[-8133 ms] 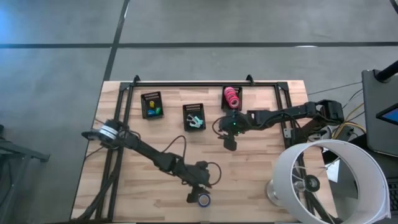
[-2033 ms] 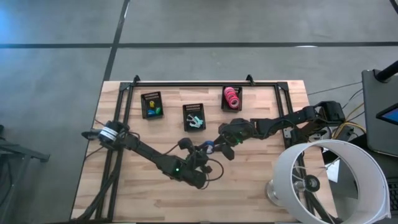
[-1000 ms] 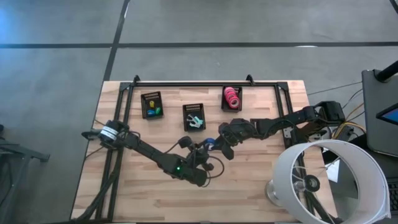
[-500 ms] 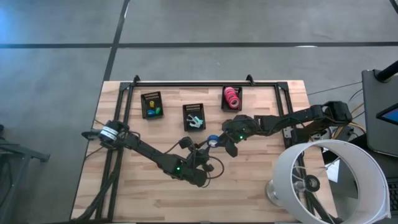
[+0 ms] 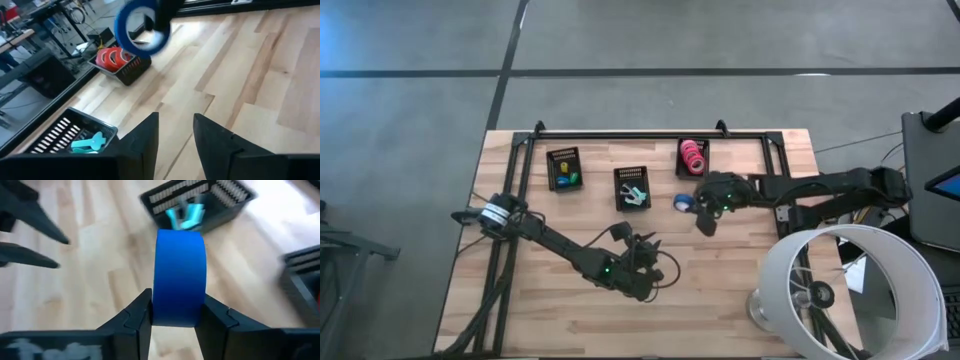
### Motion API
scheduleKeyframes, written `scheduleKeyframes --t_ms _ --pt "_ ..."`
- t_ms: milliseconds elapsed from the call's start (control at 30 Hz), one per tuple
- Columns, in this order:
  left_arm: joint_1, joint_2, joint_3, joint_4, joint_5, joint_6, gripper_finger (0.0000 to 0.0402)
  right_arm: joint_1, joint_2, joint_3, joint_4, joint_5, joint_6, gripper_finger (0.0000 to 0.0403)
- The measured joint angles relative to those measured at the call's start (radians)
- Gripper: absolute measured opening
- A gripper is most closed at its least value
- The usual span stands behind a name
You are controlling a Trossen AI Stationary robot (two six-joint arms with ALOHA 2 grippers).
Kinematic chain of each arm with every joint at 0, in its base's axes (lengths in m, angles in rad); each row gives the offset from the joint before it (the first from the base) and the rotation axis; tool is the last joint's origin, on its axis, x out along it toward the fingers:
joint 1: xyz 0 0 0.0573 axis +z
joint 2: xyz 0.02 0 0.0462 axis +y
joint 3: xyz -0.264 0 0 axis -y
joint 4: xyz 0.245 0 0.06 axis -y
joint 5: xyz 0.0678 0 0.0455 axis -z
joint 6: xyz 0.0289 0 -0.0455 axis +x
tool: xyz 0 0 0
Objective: Pick and place Stapler, Stapler remover, tape
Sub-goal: Put the blue tape into the right black bin
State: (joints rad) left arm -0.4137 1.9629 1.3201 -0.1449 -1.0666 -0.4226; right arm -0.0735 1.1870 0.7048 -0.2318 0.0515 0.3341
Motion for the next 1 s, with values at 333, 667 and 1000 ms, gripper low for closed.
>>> scheduleKeyframes --t_ms 333,667,1000 --pt "0.000 0.000 0.000 0.003 0.036 -0.059 0.0119 -0.178 -0.039 -0.059 0.037 0.030 -0.137 0.0116" --pt "0.000 0.000 0.000 0.002 0.112 -0.068 0.0117 -0.460 0.089 -0.088 0.167 -0.108 -0.183 0.0119" --pt "0.000 0.000 0.000 0.000 0.112 -0.069 0.0112 -0.504 0.249 -0.063 0.237 -0.113 -0.376 0.0116"
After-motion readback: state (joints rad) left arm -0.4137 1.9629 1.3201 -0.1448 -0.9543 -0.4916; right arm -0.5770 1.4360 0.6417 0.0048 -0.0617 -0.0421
